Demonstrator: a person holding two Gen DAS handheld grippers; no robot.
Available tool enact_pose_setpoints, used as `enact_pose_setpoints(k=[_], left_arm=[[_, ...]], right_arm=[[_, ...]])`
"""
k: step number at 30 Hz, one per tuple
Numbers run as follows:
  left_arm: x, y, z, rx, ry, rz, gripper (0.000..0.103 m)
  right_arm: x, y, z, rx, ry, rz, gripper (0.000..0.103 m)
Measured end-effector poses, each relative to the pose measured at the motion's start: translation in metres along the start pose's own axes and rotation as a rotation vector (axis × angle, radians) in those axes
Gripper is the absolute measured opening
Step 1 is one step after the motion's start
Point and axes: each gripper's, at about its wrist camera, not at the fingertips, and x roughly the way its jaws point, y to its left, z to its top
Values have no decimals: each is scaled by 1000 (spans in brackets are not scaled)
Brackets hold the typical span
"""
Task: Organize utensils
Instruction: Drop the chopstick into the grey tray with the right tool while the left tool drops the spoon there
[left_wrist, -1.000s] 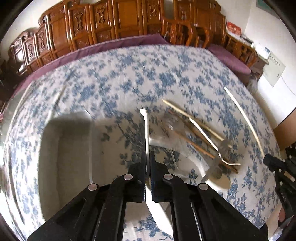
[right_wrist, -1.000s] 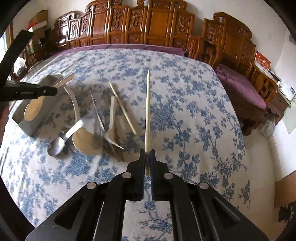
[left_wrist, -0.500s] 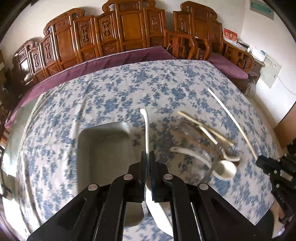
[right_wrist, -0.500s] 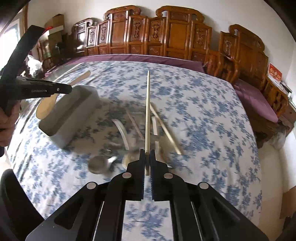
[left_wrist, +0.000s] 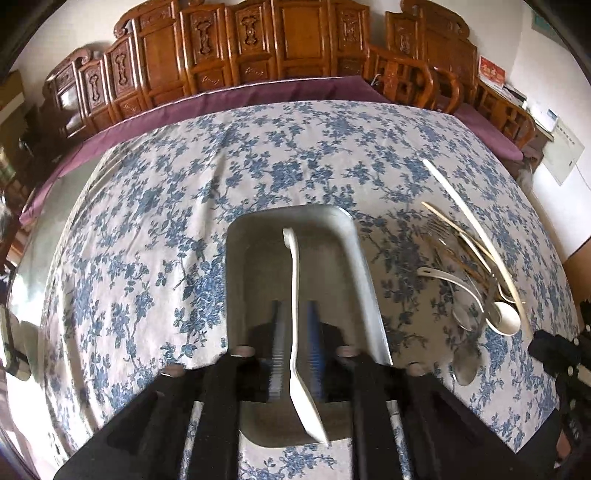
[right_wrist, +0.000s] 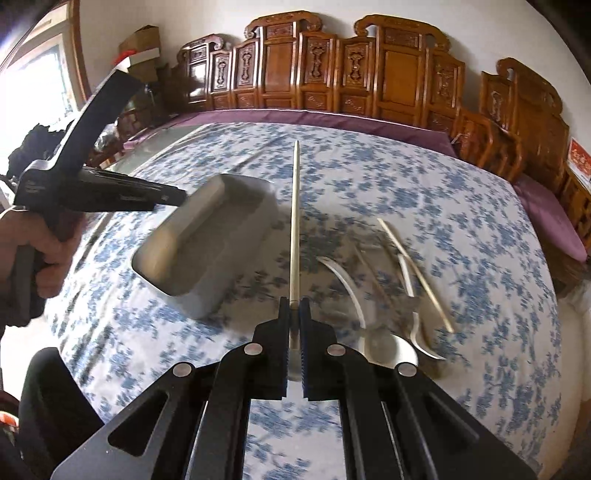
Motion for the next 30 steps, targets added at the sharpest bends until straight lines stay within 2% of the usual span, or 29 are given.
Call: enact_pose_setpoints(k=[1, 11, 16, 25, 30], left_arm=[[-1, 3, -1, -2, -6, 4, 27], [-21, 49, -20, -56, -42, 7, 42], [-36, 74, -30, -65, -63, 34, 44], [-47, 103, -42, -99, -71, 42, 44], [-52, 105, -45, -95, -76, 40, 44]], right_arm=[[1, 6, 2, -6, 1, 5, 6], [33, 56, 18, -30, 42, 69, 6], [53, 76, 28, -23, 69, 94, 6], [92, 94, 45, 11, 131, 86, 6], [98, 101, 44, 1, 124, 144, 6]])
